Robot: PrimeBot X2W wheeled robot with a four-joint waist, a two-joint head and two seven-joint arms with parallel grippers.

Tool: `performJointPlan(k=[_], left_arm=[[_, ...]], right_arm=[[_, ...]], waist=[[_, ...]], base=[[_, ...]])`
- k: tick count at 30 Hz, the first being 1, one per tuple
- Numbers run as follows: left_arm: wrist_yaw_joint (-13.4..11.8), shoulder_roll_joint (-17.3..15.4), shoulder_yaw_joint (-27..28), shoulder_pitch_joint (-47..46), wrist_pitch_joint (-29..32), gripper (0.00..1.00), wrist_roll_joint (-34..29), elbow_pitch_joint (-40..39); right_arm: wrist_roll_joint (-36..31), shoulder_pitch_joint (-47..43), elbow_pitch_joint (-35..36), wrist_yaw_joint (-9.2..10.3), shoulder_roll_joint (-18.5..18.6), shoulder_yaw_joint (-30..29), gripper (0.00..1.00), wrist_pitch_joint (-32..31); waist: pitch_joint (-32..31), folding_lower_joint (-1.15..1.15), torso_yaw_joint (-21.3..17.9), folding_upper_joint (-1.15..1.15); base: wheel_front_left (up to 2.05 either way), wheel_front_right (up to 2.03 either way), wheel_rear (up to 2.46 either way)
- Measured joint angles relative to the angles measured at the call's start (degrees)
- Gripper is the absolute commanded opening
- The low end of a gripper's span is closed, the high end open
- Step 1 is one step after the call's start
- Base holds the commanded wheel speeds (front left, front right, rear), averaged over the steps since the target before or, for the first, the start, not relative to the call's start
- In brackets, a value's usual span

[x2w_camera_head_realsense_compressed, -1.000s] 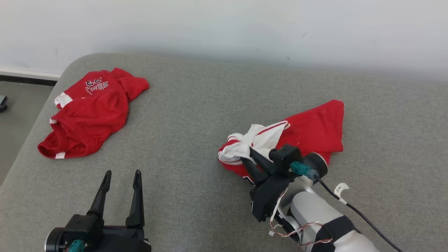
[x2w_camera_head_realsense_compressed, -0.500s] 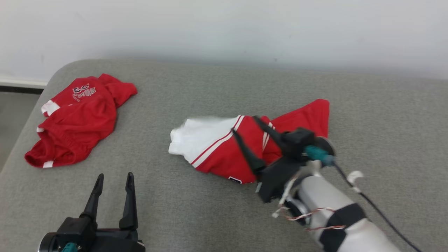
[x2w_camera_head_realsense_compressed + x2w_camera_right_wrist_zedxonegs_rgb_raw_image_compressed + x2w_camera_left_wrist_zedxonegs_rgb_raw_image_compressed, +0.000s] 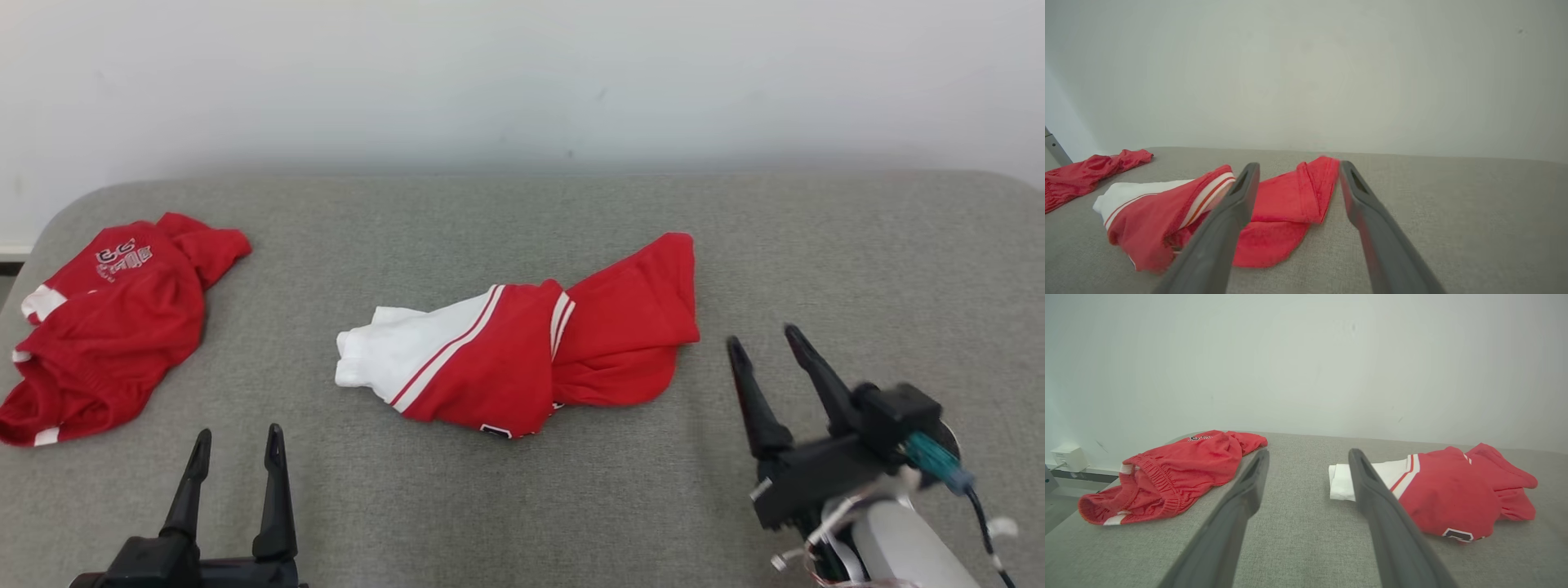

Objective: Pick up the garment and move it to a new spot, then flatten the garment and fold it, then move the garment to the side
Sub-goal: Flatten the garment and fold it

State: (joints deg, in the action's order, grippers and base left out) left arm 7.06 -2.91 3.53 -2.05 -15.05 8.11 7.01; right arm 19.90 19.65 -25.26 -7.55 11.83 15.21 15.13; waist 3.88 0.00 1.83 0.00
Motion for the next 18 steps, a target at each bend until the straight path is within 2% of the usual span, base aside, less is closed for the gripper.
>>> performJointPlan(k=[8,18], left_arm=[[0.0,0.0,0.6,1.4,0.0,1.00,-1.2,-0.7],[0.0,0.0,1.9,2.6,0.0,1.00,-1.7,-0.9]], right_arm=[[-1.5,-9.5,4.5,0.00,-1.3,-8.1,1.00,0.0],[-2.8,-13.9,6.0,0.00,-2.8,-10.9,1.00,0.0]], waist=[[-1.0,0.00,-1.6,0.00],[-1.3,0.00,-2.4,0.00]], base=[[0.00,0.00,0.00],[0.00,0.00,0.00]])
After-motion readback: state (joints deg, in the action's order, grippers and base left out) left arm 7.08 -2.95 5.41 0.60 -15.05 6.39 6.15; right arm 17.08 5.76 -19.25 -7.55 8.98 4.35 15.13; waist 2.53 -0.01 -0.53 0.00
